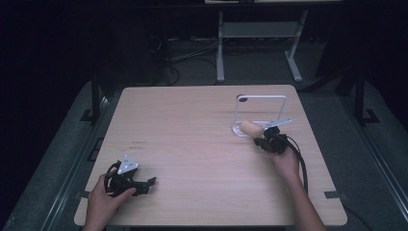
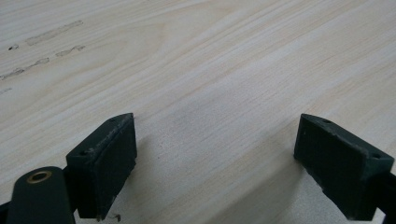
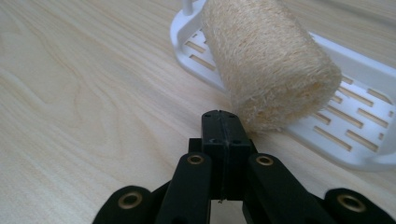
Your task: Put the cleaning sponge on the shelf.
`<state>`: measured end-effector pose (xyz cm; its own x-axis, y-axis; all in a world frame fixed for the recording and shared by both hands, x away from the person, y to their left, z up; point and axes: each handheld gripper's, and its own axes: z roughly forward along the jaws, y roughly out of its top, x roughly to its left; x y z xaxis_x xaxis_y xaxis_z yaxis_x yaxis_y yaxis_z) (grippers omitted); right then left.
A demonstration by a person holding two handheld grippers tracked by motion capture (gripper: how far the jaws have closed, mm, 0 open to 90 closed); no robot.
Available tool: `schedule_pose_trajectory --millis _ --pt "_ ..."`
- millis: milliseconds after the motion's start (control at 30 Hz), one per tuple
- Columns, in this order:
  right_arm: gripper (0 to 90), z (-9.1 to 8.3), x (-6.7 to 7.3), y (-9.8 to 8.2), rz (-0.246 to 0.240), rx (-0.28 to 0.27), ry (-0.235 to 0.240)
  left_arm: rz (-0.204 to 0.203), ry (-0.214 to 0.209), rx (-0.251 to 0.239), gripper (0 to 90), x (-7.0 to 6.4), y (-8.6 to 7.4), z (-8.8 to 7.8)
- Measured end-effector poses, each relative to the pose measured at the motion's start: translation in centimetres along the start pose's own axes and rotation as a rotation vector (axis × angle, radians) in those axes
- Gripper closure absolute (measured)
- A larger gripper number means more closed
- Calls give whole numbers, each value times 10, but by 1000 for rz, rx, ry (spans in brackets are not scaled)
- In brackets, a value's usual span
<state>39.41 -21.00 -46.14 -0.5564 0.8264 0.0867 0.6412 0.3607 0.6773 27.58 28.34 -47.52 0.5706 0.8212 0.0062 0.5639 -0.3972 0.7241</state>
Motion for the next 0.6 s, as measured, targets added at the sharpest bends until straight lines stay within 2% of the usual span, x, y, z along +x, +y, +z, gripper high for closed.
schedule_pose_trajectory --millis 367,600 --pt "898 -4 -12 -2 37 -29 -40 1 0 1 126 0 0 0" --pt "898 -2 -18 -2 44 -37 -78 0 0 0 126 0 0 0"
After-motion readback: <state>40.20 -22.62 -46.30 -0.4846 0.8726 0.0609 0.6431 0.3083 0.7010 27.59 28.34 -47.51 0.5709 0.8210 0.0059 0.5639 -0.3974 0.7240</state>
